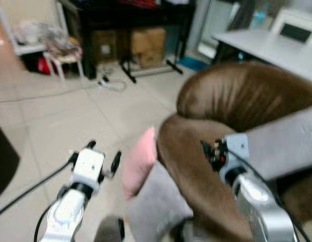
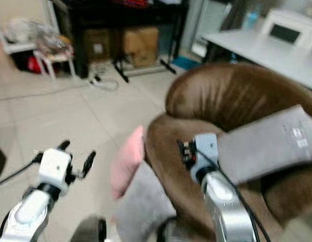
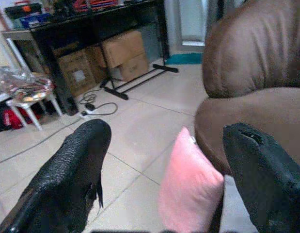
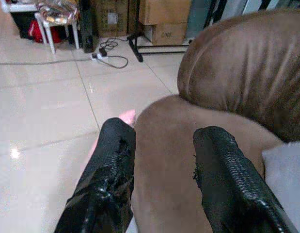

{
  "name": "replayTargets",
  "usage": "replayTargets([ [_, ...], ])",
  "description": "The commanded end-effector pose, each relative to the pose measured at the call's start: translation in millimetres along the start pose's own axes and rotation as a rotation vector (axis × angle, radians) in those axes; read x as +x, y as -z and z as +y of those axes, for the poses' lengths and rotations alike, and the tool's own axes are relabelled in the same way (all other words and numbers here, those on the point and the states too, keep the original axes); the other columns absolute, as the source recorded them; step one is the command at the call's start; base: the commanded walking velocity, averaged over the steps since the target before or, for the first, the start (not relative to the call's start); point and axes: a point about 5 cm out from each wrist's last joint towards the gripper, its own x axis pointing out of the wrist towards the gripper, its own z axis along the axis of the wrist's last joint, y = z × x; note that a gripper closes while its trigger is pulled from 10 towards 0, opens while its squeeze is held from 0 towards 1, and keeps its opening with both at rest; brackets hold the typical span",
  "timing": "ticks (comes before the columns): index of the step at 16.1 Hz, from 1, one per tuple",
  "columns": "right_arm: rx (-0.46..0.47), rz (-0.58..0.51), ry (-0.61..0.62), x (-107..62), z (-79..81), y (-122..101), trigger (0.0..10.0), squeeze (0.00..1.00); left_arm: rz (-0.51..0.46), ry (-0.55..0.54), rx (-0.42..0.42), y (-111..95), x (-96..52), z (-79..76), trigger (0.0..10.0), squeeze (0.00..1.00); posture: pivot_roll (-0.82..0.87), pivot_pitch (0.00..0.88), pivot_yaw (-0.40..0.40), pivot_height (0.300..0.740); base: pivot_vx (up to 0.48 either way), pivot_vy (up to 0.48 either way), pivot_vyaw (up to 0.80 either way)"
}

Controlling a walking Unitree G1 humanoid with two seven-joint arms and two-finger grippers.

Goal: Move the pillow to the sofa from floor

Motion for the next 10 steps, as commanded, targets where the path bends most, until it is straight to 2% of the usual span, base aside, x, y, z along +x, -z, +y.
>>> replayTargets([
  [1,-0.018,0.007,-0.012,0.1,-0.8,1.1,10.0,0.00,-0.009,-0.002,0.000,-0.5,0.6,-2.4,10.0,0.00,0.01,0.000,-0.087,0.590,0.000,0.000,0.00],
  [7,-0.040,0.015,-0.031,2.5,1.0,0.6,10.0,0.00,-0.017,-0.012,-0.008,-0.6,1.1,-4.2,10.0,0.00,0.01,0.000,-0.099,0.540,0.000,0.000,0.00],
  [10,-0.058,0.014,-0.029,5.8,-0.5,-1.5,10.0,0.00,-0.028,-0.021,-0.023,-1.5,-0.6,-3.8,10.0,0.00,0.01,0.000,-0.104,0.536,0.089,0.000,0.00],
])
